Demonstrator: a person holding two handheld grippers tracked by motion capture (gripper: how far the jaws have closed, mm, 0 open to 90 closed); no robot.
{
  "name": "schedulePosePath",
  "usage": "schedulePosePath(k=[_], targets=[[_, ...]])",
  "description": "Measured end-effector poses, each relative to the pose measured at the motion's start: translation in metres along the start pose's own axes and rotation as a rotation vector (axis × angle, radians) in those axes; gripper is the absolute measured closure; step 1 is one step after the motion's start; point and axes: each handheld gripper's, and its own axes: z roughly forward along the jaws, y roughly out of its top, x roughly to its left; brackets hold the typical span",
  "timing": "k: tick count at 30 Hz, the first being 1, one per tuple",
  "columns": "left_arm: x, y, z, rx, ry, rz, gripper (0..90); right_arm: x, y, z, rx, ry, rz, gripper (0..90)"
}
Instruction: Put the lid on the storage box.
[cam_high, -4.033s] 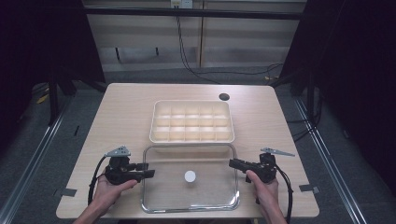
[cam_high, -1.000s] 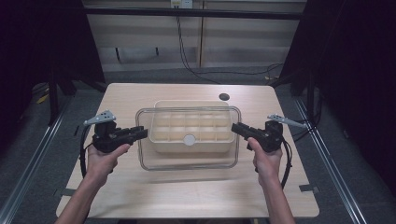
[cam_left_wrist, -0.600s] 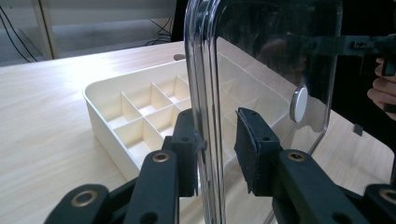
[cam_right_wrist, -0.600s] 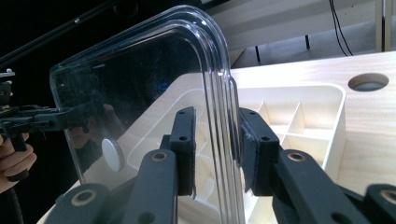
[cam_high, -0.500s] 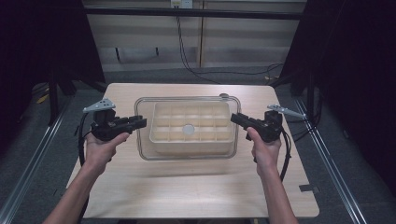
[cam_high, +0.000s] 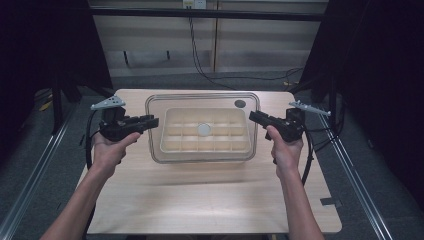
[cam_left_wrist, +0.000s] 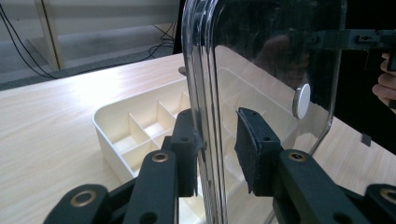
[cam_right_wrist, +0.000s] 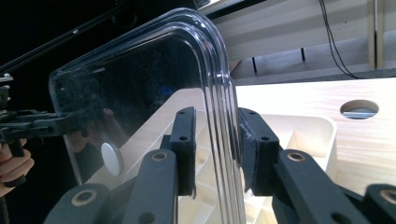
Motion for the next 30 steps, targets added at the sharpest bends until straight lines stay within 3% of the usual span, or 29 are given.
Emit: schedulePosePath(k=[11, 30], targets=[[0.009, 0.008, 0.011, 0.01, 0.02, -0.018, 69.1, -0.008, 0.012, 0.012, 0.01, -0.019, 0.009, 69.1], [0.026, 0.007, 0.035, 0.045, 0.048, -0.062, 67.8, -0.025, 0.01, 0.03, 0.048, -0.048, 0.047, 69.0]])
